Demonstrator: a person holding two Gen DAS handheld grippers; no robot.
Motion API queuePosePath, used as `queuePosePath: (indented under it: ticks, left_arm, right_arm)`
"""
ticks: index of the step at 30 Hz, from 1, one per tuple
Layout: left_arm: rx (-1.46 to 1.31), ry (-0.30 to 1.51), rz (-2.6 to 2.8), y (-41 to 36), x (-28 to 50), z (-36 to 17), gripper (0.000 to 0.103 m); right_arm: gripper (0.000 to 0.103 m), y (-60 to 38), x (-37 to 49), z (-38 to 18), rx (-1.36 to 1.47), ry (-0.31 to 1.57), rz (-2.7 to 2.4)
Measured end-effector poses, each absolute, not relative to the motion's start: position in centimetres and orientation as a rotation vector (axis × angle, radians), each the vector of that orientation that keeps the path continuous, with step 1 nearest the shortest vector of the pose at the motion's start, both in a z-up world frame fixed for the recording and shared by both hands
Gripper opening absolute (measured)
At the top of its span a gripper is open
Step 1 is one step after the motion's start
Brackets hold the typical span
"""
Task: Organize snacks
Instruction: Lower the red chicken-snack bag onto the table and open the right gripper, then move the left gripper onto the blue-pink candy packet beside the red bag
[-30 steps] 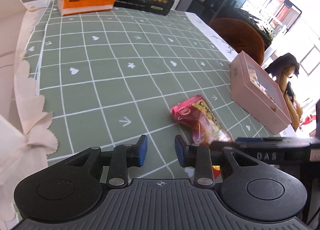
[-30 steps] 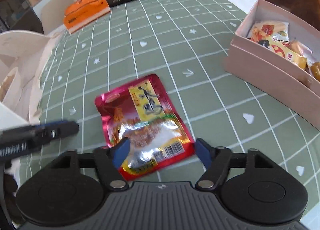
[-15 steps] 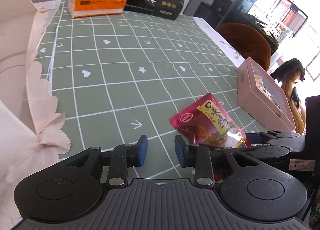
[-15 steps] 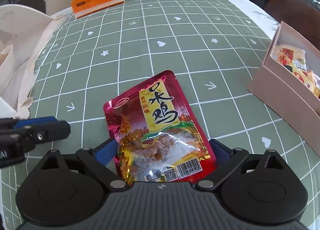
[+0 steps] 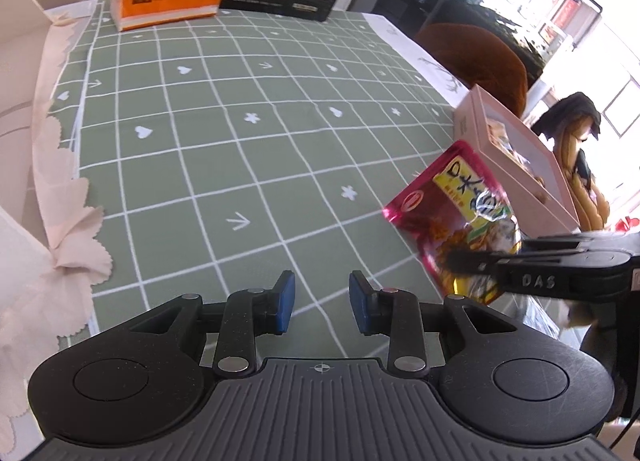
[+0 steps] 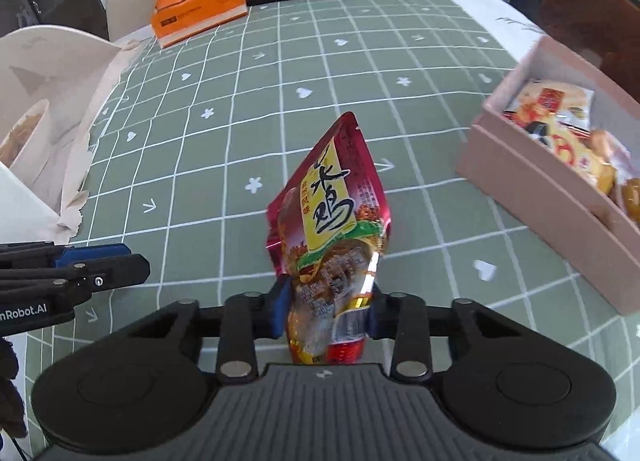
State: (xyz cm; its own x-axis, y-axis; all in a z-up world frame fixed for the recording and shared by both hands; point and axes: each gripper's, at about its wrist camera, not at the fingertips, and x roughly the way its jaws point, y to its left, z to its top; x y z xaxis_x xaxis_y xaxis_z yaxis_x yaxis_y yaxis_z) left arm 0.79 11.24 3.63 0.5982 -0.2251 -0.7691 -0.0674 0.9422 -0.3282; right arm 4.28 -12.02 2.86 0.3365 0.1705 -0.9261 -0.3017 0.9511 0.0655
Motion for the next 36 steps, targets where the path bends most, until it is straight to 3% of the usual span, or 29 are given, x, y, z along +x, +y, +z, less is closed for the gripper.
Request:
queuePosePath:
  ticks: [4,8,12,25,36]
  left_arm:
    - [-0.311,0.936,-0.121,9.5,0.8,4.0,0.034]
    - [-0.277,0.937,-0.174,7.2,0.6,4.4,0.034]
    - [-0.249,0.926,-0.248,4.8,0.2,4.7,0.034]
    - [-0.206,0.985,-0.351,-0.2,-1.0,3.7,0.034]
    - [-0.234,0.958,-0.245,3.4,-2.5,4.1,0.034]
  right_arm:
    - [0.024,-14.3,3.9,3.9,-0.138,1.151,0.273]
    - [0.024,-17.3,3.4,4.5,-0.123,1.133,0.227]
    - [0.043,-19.8,2.5,4.9,-0.094,1.134,0.198]
    - [0.048,-26.5,-4.2,4.3,0.084,1.185,0.084]
    - [0.048,-19.3,-4.8,2.4,0.103,1.199,0.299]
